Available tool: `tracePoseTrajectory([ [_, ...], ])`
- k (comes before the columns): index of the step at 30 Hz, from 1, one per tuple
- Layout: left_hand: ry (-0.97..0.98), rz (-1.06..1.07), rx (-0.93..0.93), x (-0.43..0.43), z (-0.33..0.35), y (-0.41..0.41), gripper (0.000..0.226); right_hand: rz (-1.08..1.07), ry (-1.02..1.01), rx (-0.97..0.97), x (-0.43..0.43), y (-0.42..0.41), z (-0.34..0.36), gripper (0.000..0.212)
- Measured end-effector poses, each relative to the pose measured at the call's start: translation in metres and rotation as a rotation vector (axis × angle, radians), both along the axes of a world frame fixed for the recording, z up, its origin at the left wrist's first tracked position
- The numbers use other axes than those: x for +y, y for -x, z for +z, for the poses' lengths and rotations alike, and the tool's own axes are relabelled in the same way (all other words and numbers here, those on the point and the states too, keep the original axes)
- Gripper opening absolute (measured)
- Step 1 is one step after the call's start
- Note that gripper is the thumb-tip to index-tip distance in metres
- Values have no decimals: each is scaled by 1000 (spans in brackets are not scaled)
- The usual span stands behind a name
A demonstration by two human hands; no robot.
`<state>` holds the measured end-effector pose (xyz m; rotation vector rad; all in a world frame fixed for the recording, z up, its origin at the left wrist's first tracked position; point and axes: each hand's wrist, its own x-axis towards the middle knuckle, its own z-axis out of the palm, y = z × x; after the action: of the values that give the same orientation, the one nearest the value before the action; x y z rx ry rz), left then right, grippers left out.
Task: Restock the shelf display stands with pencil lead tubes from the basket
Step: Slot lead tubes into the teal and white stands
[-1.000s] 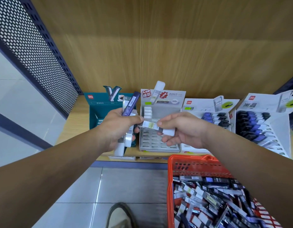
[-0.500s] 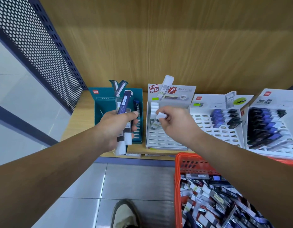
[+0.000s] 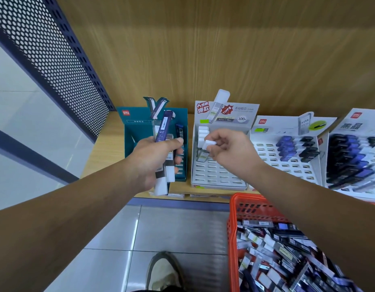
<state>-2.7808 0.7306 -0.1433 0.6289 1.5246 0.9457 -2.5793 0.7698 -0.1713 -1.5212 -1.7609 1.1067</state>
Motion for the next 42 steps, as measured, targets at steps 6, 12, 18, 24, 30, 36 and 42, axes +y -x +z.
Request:
tracePoseTrajectory([
  [6,2,6,12,1,2,-2,30,70,-95,-78,-1,-2,-1,12],
  [12,-14,28,-55,5,7,-7,29,20,-171,-132,2,2,-1,11],
  [18,-31,60,-139,9,15,-19,23,130,-252,-314,1,10,-1,13],
  [24,-42,203,-167,17,23,-28,29,18,385,128,-26,16,62,24],
  [30,-85,270,-208,20,30,-42,35,-1,514,190,-63,19,83,36],
  [36,-129,321,-237,20,36,-51,34,-92,605,325,-81,8,79,20],
  [42,-90,402,-53,24,24,-34,30,-82,528,397,-67,-22,92,18],
])
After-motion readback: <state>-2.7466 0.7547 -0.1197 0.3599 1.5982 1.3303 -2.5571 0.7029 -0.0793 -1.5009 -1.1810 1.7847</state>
